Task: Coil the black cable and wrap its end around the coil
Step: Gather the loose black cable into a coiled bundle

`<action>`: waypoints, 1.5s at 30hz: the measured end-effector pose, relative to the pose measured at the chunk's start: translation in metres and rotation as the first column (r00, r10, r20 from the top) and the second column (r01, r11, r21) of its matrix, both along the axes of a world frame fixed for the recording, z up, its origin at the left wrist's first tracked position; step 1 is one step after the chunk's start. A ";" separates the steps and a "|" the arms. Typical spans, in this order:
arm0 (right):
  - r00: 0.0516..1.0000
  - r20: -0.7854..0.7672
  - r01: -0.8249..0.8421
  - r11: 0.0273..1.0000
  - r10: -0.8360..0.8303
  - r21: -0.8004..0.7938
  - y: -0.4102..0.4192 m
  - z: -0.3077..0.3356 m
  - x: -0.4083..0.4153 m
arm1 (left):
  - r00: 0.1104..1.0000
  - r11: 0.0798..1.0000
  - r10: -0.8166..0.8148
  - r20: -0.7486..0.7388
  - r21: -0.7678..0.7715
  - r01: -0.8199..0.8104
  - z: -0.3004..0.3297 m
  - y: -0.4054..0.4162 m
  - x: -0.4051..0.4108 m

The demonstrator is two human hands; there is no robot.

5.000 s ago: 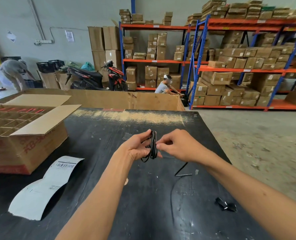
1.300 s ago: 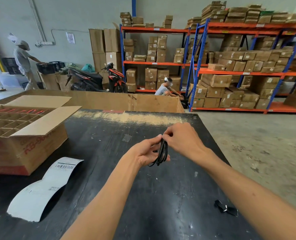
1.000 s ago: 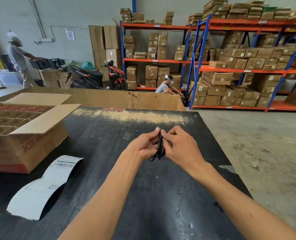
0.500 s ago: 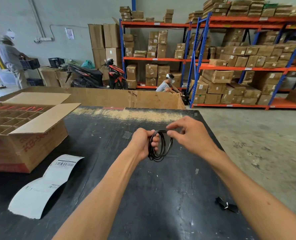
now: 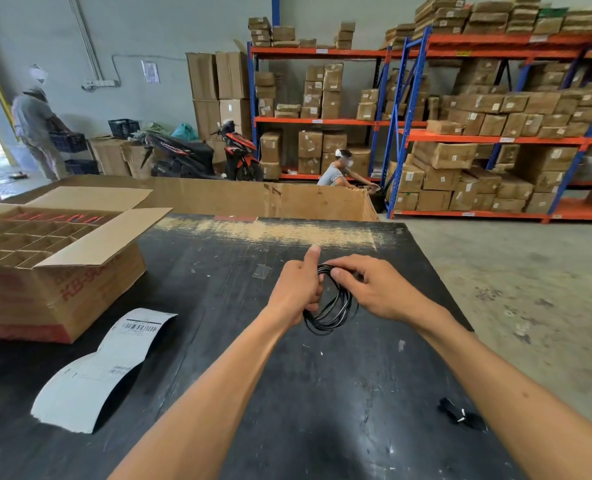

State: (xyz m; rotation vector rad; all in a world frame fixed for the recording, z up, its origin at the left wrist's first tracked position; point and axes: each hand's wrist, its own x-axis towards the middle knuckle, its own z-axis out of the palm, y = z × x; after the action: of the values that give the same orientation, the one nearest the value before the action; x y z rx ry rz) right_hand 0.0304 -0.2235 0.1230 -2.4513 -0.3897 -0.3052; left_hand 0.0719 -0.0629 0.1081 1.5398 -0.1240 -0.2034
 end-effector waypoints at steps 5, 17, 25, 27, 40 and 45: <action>0.997 -0.064 -0.033 0.963 0.052 0.266 -0.003 -0.001 -0.001 | 0.997 0.998 -0.050 0.054 -0.029 0.052 0.006 -0.002 -0.002; 0.997 -0.029 0.080 0.908 -0.075 0.411 0.006 -0.021 -0.004 | 0.999 0.996 0.016 0.036 0.083 -0.019 -0.004 -0.007 0.005; 1.000 -0.016 0.008 0.949 -0.003 0.314 0.004 -0.016 -0.013 | 0.996 0.980 -0.085 -0.041 0.177 0.091 -0.005 0.000 0.001; 1.000 0.003 0.019 0.961 -0.021 0.277 0.004 -0.017 -0.013 | 0.996 0.982 -0.083 -0.043 0.164 0.089 -0.004 0.000 0.001; 0.999 -0.044 0.040 0.928 -0.025 0.369 -0.005 -0.017 -0.021 | 0.988 0.979 -0.155 -0.005 0.133 0.154 0.005 -0.008 -0.004; 0.994 -0.108 0.066 0.743 0.008 0.666 -0.002 -0.019 -0.021 | 0.984 0.968 -0.161 0.070 0.206 0.144 0.007 -0.012 -0.003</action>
State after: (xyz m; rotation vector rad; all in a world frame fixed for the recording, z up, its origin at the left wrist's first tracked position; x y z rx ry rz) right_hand 0.0096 -0.2254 0.1038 -1.7451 -0.1499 -0.2686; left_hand 0.0685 -0.0748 0.1148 1.7421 -0.2988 -0.2779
